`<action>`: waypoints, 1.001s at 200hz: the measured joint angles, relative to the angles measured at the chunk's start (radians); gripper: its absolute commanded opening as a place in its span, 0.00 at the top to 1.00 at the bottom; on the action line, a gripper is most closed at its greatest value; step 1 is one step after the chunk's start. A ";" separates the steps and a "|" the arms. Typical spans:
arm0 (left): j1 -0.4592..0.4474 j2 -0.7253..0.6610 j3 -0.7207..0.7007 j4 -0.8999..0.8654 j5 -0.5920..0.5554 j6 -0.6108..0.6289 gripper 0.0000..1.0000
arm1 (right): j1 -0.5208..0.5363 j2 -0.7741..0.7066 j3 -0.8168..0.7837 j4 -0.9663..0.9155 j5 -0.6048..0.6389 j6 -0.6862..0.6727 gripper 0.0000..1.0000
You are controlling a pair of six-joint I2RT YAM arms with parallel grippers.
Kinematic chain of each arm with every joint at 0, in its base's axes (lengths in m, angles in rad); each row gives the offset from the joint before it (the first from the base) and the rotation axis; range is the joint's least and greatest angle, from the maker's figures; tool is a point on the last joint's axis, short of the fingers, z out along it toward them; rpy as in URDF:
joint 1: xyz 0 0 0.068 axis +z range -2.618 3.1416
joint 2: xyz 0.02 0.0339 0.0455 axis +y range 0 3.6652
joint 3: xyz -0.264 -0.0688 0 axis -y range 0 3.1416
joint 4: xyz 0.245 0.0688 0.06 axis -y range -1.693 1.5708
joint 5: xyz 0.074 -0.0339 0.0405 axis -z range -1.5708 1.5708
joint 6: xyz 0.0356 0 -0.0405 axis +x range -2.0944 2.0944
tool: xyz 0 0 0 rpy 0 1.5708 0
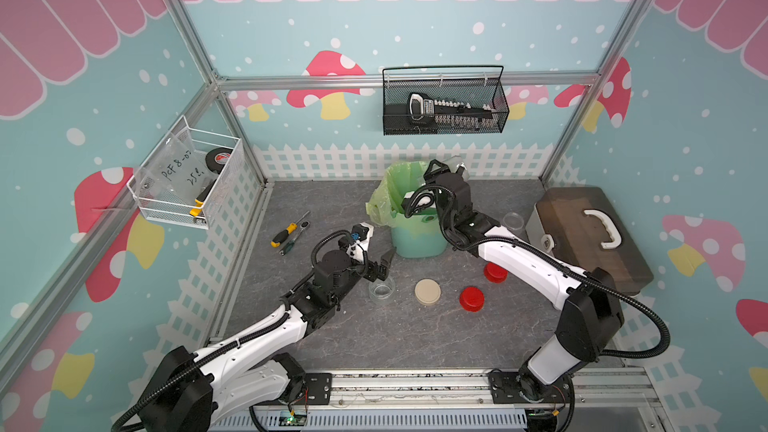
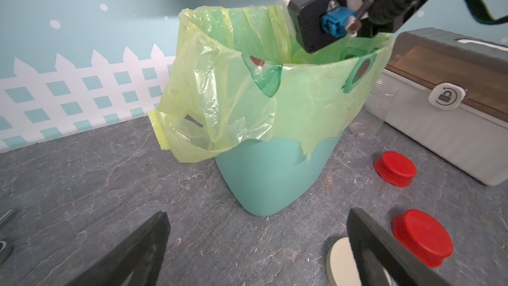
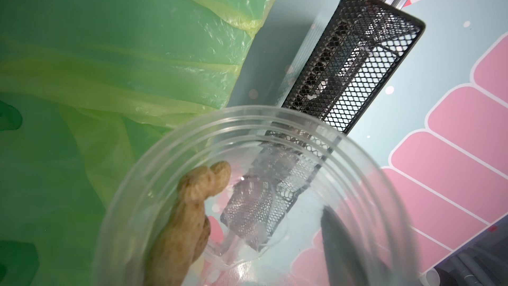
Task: Empty moldy peanuts from jars
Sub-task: Pour the moldy peanuts from the jar into the trash bin.
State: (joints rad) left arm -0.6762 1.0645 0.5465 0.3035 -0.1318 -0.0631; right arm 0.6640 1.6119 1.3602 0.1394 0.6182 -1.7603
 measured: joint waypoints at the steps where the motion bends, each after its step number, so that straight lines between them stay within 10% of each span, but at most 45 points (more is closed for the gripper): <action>1: 0.000 0.000 0.000 0.000 0.000 0.000 0.01 | 0.000 0.000 0.000 0.000 0.000 -0.001 0.67; 200: 0.000 0.002 0.000 0.000 0.000 0.000 0.01 | -0.028 0.015 0.058 -0.085 -0.032 0.219 0.67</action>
State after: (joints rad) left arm -0.6762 1.0660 0.5468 0.3035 -0.1318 -0.0631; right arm 0.6357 1.6272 1.4181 0.0547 0.5861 -1.5414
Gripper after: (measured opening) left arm 0.992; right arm 0.702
